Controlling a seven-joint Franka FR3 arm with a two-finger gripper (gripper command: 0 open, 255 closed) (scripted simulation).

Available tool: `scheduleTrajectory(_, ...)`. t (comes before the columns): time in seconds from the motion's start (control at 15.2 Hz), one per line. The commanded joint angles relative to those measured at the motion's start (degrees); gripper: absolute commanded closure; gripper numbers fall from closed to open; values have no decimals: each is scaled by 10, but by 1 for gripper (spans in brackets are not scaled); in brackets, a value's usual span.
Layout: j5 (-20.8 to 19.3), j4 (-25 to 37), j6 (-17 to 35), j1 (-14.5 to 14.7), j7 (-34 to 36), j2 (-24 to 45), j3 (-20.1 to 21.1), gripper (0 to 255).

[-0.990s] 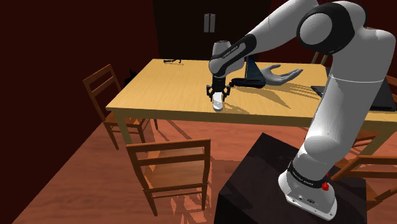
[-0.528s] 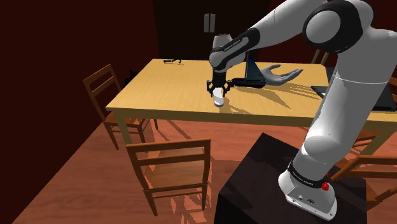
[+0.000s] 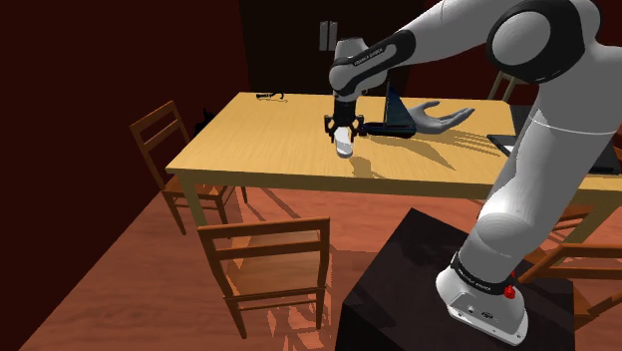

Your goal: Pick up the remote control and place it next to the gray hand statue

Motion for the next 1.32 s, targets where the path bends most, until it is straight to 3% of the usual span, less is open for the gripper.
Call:
scheduleTrajectory(0.0,-1,11,-16,0,0,-5,0,255)
scheduleTrajectory(1.25,-4,120,-157,1,0,-37,0,255)
